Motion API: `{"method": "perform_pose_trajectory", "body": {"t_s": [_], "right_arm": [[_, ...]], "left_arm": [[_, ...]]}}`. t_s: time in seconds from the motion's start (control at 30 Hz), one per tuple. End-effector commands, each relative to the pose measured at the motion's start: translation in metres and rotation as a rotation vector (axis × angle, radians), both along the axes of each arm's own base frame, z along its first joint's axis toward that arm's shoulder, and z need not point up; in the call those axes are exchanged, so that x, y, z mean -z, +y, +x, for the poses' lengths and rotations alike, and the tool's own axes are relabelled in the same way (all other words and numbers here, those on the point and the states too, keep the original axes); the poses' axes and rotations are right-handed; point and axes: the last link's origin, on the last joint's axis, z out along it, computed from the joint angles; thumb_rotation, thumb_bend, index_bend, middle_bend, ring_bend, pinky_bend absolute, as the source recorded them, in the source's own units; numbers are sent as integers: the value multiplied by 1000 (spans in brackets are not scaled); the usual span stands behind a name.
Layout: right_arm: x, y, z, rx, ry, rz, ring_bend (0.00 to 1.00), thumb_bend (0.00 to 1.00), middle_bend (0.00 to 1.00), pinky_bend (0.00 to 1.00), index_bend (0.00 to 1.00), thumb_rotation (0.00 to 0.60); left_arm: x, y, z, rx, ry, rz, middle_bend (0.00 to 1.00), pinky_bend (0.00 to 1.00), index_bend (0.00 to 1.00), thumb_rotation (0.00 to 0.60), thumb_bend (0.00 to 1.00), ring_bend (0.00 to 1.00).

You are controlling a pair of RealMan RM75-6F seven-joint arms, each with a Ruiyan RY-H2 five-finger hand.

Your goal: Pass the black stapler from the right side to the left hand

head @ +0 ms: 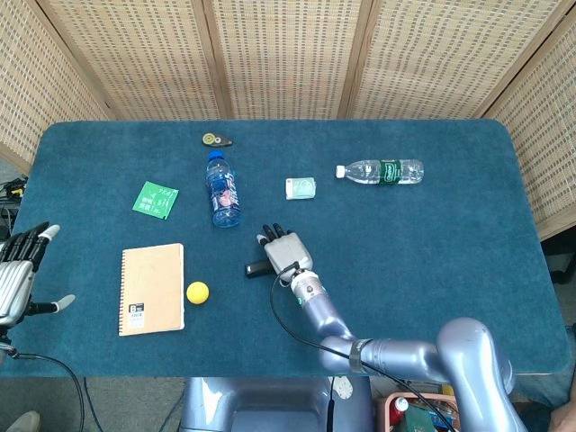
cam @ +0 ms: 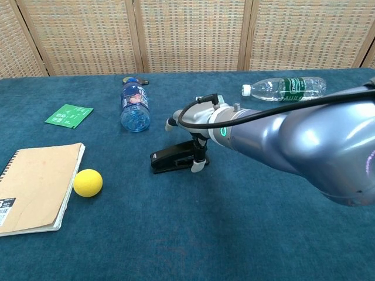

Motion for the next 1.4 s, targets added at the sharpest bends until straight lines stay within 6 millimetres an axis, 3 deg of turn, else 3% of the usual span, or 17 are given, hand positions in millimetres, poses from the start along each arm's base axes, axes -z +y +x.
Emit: {"method": "perform_pose_trajectory", "body": {"t_s": [0.03,0.2,0.3,0.5,0.67,0.8,1.0,1.23,1.4], "right_arm": [[-16,5,0,-24,-16,-31,0,0,0,219,17,600],[-59,13,-18,-73,-30,-112,0,0,0,180,17,600],[-98,22,-49,-96,-42,-183,0,0,0,144,17,600],[-172,72,-146,-113,-42,-319,0,0,0,129,17,600],[-210,102,-214,-94,-63,-470,0,0,0,126,13,600],[-226,137,-252,-88,-98,-553,0,0,0,123,3,600],[-236,170,-269,-73,-134,-569,0,0,0,113,0,600],[-256,174,-273,-13,-167,-618,0,0,0,113,0,600],[-265,175,-277,24,-192,-621,0,0,0,112,0,600]], "left_arm": [[2,0,0,0,2,-8,0,0,0,600,0,0],[4,0,1,7,6,-13,0,0,0,600,0,0],[7,1,2,22,-1,-19,0,0,0,600,0,0],[15,9,11,93,-21,-57,0,0,0,600,0,0],[24,23,18,133,-17,-76,0,0,0,600,0,0],[43,39,35,151,-66,-163,0,0,0,600,0,0],[77,60,74,232,-99,-264,0,0,0,600,0,0],[138,85,133,291,-93,-350,0,0,0,600,0,0],[182,100,165,273,-58,-321,0,0,0,600,0,0]]}}
